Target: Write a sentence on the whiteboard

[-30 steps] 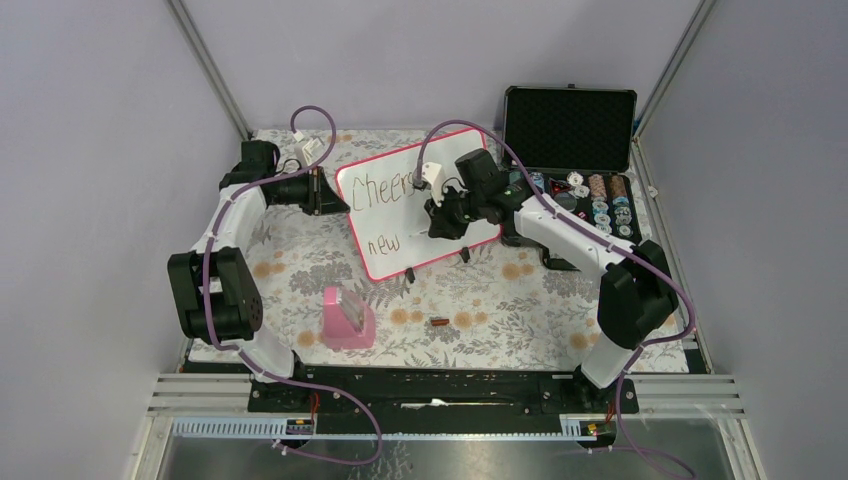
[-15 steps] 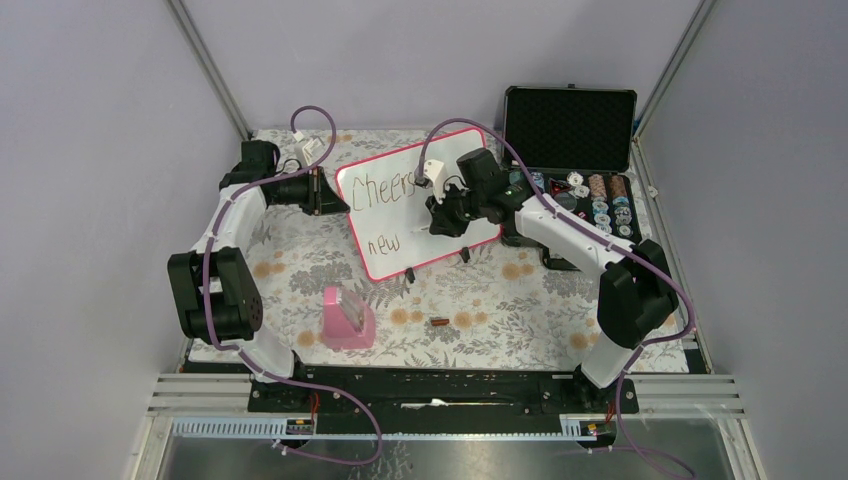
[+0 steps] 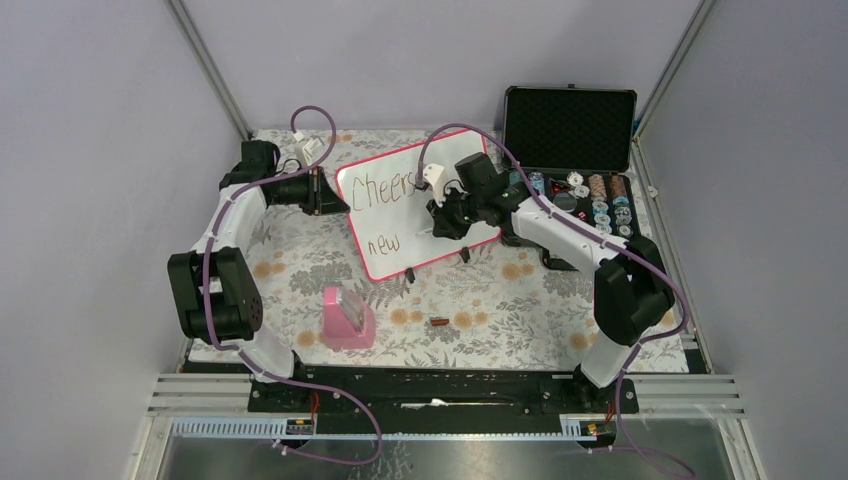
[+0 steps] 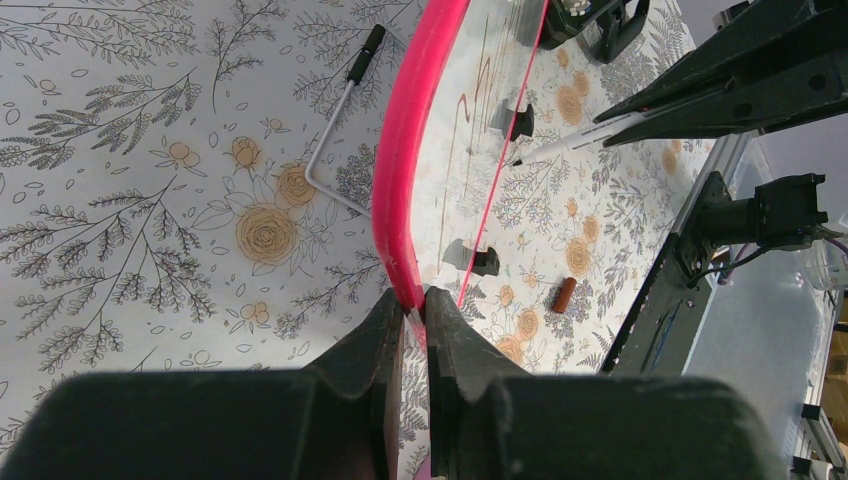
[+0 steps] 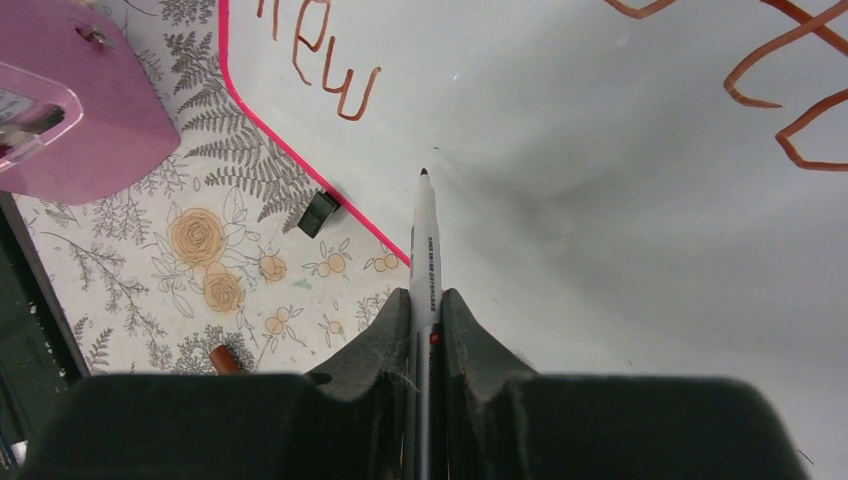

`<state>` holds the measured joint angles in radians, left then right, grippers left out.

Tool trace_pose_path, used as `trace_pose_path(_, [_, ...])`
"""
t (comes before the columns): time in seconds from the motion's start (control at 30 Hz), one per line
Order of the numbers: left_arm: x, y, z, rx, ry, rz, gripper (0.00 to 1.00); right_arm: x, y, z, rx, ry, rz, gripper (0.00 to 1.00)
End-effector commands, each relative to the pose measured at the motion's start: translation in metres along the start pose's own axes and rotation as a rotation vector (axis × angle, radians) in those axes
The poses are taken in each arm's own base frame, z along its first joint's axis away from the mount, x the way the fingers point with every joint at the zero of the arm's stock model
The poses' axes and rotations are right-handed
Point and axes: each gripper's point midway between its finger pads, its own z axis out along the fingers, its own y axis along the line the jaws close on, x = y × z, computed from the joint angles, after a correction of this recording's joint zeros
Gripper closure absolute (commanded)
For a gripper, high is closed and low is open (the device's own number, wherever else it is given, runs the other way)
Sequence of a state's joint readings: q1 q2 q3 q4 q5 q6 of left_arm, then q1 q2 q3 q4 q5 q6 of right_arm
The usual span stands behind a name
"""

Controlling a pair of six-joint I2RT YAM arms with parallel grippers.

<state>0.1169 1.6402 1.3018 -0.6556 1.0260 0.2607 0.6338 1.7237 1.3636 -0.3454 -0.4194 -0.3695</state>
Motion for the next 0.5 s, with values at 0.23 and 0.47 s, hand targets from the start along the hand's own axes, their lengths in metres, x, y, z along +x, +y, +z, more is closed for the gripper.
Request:
trace_pose_path(0.23, [-0.0241, 0.0007, -0.0027, -0.018, -0.048, 0.116, 1.00, -0.0136, -0.0221, 0.0034, 0.084, -0.027, -0.002, 1.00])
trace_pose_path(0.47, [-0.0240, 0.0007, -0.0025, -0.019, -0.048, 0.118, 1.00, -0.0182, -0.0244, 0.0073, 0.080, -0.032, 0.004, 1.00])
